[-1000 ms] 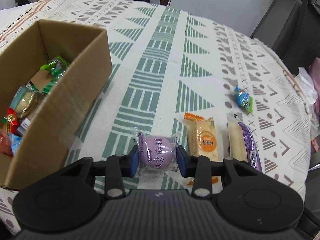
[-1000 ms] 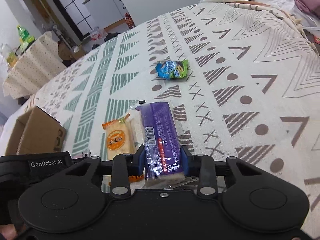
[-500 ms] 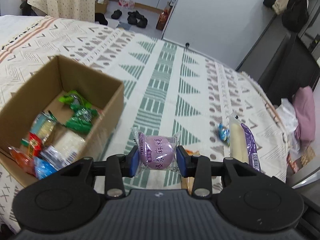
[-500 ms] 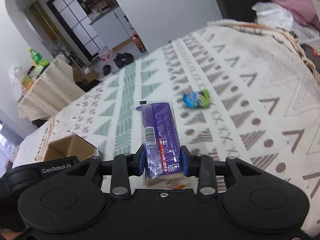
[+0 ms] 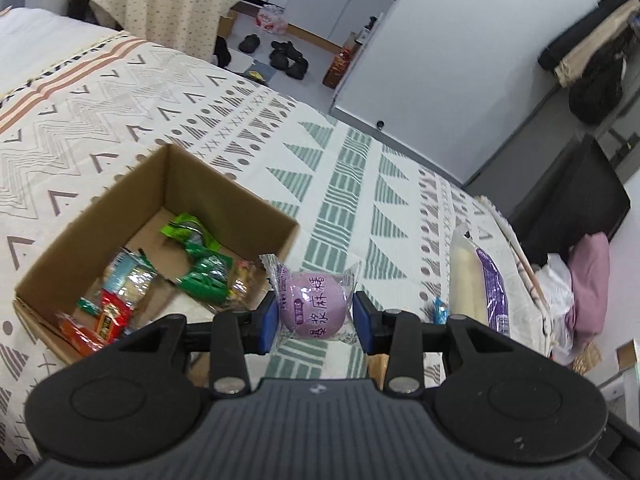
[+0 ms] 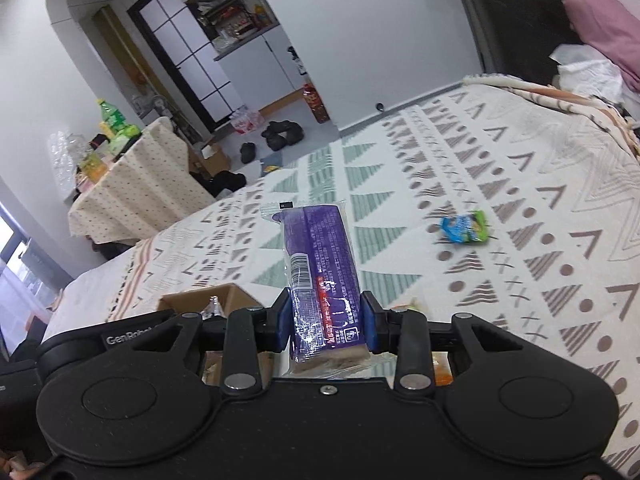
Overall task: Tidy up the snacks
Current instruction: 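Carry both purple snacks over the box and open both grippers to release them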
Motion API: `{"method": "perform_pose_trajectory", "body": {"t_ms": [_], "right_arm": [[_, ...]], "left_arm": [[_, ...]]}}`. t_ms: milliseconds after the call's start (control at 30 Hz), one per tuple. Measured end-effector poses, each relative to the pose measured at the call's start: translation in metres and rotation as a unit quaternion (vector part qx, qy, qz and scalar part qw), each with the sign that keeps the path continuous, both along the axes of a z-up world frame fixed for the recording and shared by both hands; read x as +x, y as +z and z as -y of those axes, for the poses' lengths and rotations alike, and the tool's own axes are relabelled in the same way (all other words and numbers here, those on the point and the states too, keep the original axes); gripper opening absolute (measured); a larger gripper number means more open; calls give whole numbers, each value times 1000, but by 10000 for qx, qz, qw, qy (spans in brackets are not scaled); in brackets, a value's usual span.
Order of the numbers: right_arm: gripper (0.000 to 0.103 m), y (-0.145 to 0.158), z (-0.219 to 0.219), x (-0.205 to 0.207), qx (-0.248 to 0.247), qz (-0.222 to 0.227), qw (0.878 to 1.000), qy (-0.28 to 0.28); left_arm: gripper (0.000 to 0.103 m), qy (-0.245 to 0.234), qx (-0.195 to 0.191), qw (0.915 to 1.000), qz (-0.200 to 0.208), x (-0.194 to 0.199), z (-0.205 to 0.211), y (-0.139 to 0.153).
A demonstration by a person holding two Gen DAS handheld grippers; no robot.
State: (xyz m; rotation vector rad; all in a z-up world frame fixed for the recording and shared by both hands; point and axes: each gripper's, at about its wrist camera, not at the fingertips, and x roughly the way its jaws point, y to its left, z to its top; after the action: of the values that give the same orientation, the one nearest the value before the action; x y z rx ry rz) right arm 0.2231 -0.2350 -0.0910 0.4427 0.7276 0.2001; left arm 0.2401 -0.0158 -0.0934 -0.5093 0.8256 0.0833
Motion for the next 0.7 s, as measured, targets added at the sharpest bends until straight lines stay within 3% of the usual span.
{"method": "perform_pose_trajectory", "body": {"t_ms": [700], "right_arm": [[34, 7, -100, 9, -4, -50, 9989, 458]], "left_arm": [[38, 791, -612, 9950, 6, -3, -105, -3]]}}
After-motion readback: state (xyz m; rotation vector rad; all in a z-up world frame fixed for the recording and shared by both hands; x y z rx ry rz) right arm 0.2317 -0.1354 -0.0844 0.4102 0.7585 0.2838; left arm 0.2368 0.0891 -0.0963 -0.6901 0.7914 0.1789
